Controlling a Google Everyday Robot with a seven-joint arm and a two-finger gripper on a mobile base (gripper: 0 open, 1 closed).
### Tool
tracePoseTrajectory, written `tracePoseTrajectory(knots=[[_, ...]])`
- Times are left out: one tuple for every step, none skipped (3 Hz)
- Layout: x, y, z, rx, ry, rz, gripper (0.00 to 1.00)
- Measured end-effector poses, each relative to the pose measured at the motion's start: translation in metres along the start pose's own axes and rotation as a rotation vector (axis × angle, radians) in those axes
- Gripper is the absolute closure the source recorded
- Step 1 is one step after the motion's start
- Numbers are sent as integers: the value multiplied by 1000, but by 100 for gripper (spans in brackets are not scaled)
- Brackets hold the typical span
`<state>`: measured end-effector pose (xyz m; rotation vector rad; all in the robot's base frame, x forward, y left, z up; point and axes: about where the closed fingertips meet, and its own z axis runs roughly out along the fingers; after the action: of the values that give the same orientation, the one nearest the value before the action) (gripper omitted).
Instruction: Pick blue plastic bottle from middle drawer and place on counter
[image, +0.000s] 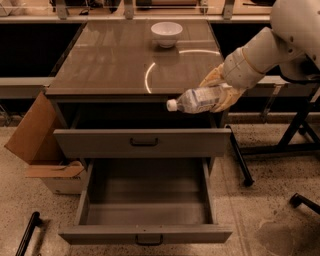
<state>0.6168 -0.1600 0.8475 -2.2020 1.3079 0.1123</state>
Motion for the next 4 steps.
tracePoseTrajectory(knots=[[-11,-38,-14,38,-13,24,100],[-25,-81,-17,80,-24,69,100],[-35,-113,-1,124,-41,162,100],[-40,-139,25,176,-43,282,100]])
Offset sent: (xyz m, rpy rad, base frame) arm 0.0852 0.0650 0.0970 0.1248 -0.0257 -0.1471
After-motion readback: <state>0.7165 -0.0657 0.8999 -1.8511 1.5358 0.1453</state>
